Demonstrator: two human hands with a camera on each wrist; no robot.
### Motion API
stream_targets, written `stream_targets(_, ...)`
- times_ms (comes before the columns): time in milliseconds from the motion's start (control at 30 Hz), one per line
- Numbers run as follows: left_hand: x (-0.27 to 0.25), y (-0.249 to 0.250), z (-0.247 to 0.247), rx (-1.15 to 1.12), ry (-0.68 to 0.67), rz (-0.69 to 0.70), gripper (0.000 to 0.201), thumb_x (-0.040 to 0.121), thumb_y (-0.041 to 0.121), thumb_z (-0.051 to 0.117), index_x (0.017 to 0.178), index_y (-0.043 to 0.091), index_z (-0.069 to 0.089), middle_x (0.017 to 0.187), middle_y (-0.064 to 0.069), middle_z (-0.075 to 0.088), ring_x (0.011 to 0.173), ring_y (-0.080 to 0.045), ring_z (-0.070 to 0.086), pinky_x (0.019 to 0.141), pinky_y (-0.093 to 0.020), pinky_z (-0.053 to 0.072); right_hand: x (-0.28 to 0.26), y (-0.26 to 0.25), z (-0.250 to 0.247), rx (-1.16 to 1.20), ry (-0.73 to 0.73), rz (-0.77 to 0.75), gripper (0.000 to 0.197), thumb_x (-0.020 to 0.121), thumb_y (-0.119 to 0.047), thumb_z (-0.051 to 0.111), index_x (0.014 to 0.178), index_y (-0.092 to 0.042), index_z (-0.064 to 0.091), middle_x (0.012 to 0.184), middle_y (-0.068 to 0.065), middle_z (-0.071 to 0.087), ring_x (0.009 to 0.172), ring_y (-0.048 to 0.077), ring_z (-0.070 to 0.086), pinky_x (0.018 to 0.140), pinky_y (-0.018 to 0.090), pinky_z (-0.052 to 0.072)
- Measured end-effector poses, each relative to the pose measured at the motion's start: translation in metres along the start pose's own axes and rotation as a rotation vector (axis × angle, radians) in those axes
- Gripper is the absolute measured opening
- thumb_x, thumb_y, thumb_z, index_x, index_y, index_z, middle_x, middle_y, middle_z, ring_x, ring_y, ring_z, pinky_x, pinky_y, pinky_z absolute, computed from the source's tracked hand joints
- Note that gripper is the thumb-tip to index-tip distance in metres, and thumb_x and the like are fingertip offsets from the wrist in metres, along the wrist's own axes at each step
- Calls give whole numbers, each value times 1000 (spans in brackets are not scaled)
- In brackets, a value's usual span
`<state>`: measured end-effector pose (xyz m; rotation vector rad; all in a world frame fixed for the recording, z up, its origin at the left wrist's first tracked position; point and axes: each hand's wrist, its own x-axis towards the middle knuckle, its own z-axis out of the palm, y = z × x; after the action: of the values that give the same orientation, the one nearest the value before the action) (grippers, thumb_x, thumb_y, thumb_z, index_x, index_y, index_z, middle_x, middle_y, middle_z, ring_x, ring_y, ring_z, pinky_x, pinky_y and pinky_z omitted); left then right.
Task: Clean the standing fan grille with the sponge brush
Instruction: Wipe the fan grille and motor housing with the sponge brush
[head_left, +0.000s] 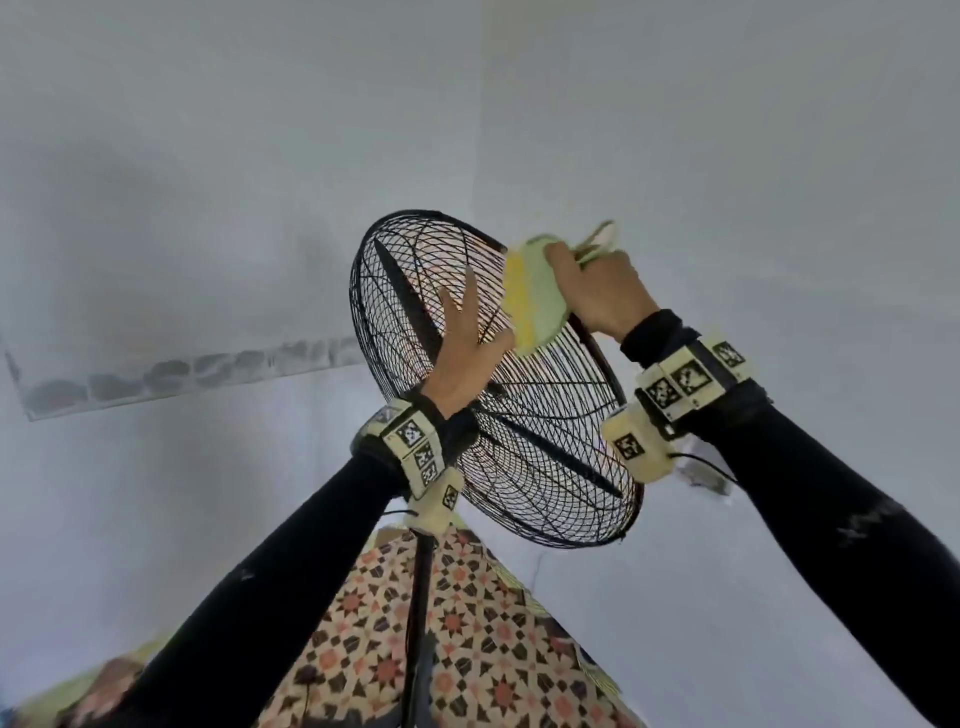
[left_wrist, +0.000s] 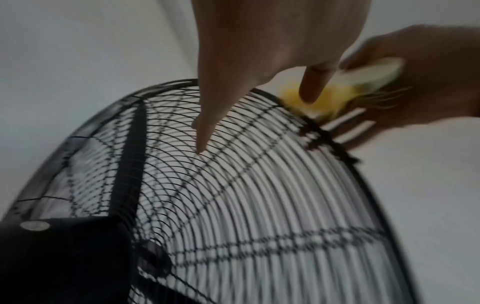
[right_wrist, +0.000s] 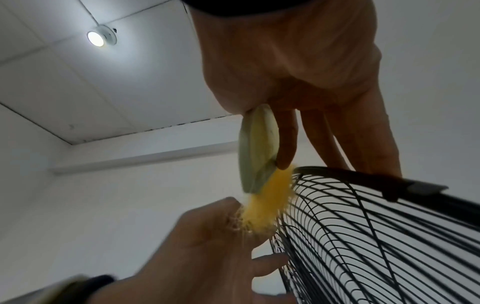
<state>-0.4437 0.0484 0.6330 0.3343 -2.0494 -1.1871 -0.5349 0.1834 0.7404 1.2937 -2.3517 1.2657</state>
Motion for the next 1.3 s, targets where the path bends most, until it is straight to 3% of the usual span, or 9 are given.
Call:
stream_targets(100, -35, 0, 40, 22, -88, 52, 117, 94, 21, 72, 161, 34, -23, 160, 1, -46, 152, -19, -28, 124, -50, -7, 2, -6, -5, 69, -24, 93, 49, 102, -51, 39, 87, -8, 57, 91, 14, 63, 81, 26, 63, 71, 40, 57)
stream_targets(167, -45, 0, 69, 77, -10, 67, 129, 86, 36, 82, 162, 27, -22, 159, 2, -48, 154, -27, -29, 127, -59, -2, 4, -7, -15, 170, -76, 181, 52, 101, -52, 38, 114, -7, 59, 113, 15, 64, 93, 27, 67, 78, 46, 62)
stream_targets(267, -48, 31, 105, 64, 122, -152, 142, 77, 39, 89, 160, 20, -25, 157, -3, -49, 153, -36, -29, 124, -64, 2, 6, -4, -23, 253, -116, 239, 58, 100, -53, 36, 128, -7, 58, 117, 17, 67, 87, 27, 68, 70, 40, 59)
stream_targets(433, -35, 59, 123, 13, 144, -276, 110, 88, 49, 77, 162, 0, 11, 169, -28, 3, 156, -46, 6, 125, -57, 8, 0, 3, -19, 272, -95, 247, 54, 102, -50, 40, 129, -6, 57, 115, 11, 64, 83, 20, 64, 63, 31, 52)
stream_targets(567, -28, 53, 134, 171, 241, -361, 130, 75, 63, 81, 161, -3, 10, 163, -23, -35, 154, -50, -17, 124, -64, 10, -2, 11, -19, 326, -94, 238, 49, 103, -45, 44, 127, -5, 59, 110, 10, 65, 86, 18, 64, 67, 31, 56)
stream_targets(767, -36, 30, 112, 89, 244, -215, 121, 78, 45, 87, 162, 7, 9, 164, -19, -35, 153, -52, -17, 121, -73, 5, -12, 18, -16, 359, -84, 152, 46, 102, -43, 51, 127, -6, 62, 117, 11, 68, 96, 21, 69, 60, 25, 59)
stream_targets(933, -55, 2, 53, 66, 126, 24, 142, 80, 38, 87, 159, 20, -29, 165, -13, -36, 153, -30, -30, 120, -46, -17, -16, 10, -8, 549, -109, 115, 27, 102, -32, 52, 117, -14, 65, 107, 5, 70, 91, 17, 68, 61, 25, 56)
stream_targets(1167, -66, -26, -104, 12, -240, 2, 131, 79, 35, 84, 162, 37, -16, 166, 26, -7, 150, 4, 16, 126, -35, 17, -5, -12, 47, 715, -103, 124, 34, 100, -32, 58, 124, -8, 63, 116, 10, 68, 100, 23, 67, 65, 29, 58)
stream_targets(1300, -62, -32, -154, -44, -358, -79, 119, 92, 15, 77, 159, 50, -14, 158, 42, 4, 127, 16, 50, 101, -34, 54, -1, -33, 79, 747, -85, 116, 34, 99, -34, 59, 122, -10, 64, 114, 8, 67, 96, 20, 66, 63, 27, 59)
